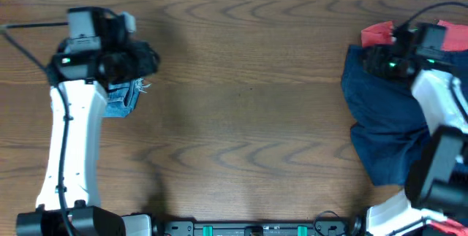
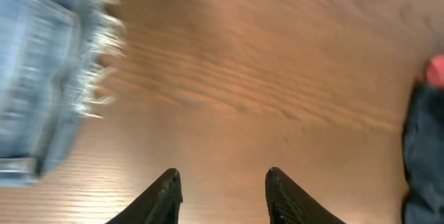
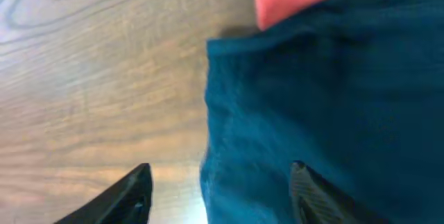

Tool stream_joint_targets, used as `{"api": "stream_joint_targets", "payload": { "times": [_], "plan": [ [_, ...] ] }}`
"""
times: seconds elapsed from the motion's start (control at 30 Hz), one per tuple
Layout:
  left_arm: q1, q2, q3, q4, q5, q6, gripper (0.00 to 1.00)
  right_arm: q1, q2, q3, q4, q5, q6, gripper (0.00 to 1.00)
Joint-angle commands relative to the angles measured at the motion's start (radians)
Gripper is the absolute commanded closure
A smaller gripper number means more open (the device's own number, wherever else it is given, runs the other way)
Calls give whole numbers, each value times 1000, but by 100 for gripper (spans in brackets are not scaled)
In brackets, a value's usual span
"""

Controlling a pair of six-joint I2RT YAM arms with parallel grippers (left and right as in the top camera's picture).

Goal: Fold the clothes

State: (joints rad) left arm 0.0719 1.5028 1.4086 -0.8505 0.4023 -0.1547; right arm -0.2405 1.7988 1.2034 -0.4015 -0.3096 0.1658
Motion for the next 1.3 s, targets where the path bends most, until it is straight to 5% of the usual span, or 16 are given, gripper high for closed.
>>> {"api": "stream_joint_targets", "payload": {
  "times": [0.0,0.33,0.7,0.87,1.03,1.27],
  "plan": [
    [-61,7,3,-17,14,27,59,68,94,12,65,74,44,41],
    [-190,8,3,-39,-49,31,58,230,264,13,147,518,127,25],
    [-209,8,3,-48,-56,31,58,198,265,13,231,490,283,30],
    [-209,8,3,-54,-56,31,58,190,265,13,247,391,282,51],
    [-209,8,3,-54,-56,31,58,202,260,13,210,388,229,96],
    [-209,8,3,-55,-55,31,58,162,117,14,128,391,229,99]
  ]
}}
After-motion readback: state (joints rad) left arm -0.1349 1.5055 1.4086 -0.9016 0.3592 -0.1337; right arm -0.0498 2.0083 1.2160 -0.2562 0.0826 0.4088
